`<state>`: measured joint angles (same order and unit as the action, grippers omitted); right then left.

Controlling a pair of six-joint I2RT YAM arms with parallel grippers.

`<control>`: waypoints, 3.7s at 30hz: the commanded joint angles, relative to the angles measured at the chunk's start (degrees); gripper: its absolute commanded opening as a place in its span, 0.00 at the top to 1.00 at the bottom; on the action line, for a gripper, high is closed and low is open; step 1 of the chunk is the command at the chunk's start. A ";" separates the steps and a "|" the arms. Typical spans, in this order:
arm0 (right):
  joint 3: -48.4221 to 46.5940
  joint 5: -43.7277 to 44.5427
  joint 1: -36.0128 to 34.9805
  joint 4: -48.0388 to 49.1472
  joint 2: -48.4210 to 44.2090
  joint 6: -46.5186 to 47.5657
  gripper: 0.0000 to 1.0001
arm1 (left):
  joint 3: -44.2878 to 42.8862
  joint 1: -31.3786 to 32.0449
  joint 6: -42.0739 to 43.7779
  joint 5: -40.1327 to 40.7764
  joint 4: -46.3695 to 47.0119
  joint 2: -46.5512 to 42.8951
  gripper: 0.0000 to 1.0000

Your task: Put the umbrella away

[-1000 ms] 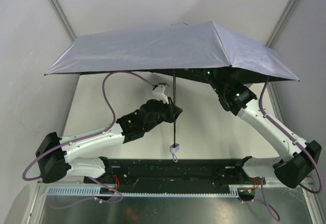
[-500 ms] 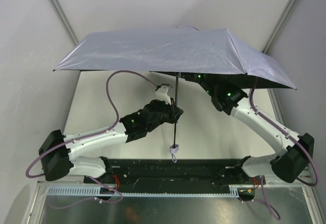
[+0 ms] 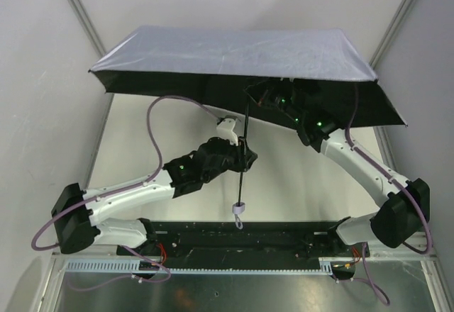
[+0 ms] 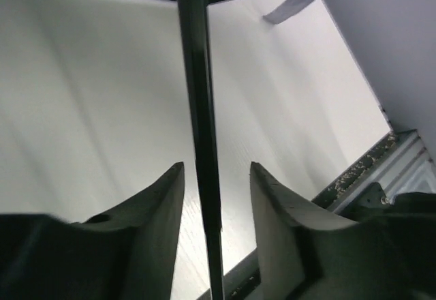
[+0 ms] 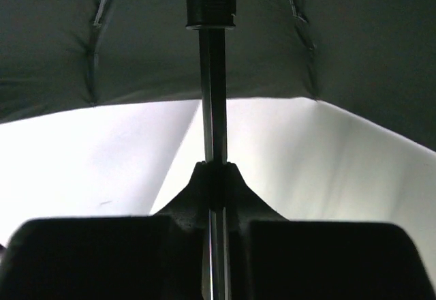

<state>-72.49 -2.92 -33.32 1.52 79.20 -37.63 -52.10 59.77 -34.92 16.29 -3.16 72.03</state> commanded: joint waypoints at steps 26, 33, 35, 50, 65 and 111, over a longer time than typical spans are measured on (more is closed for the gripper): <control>9.38 -29.06 8.34 37.16 -4.12 -23.48 0.88 | 8.23 -1.91 2.34 -16.11 16.75 -14.63 0.99; 8.82 -15.10 6.09 18.09 -7.66 -11.23 0.51 | 1.76 8.49 5.50 16.07 6.99 -12.76 1.00; 8.38 -13.50 5.38 17.40 -7.46 -10.67 0.44 | 0.60 10.40 6.89 21.44 6.75 -11.55 1.00; 3.07 -5.39 -1.85 10.75 -5.88 -3.62 0.68 | -7.46 15.89 9.27 28.96 0.44 -4.67 1.00; 3.68 -31.70 2.72 34.49 -6.23 -15.29 1.00 | 11.67 -0.90 -0.46 -21.10 18.26 -18.61 0.16; 0.86 7.17 11.19 21.66 -2.58 -27.06 0.36 | 4.11 17.52 3.62 21.31 9.74 -9.29 1.00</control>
<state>-69.30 4.99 -23.24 17.08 74.83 -58.41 -47.86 76.75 -30.57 37.85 1.48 63.88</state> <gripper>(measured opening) 0.652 0.072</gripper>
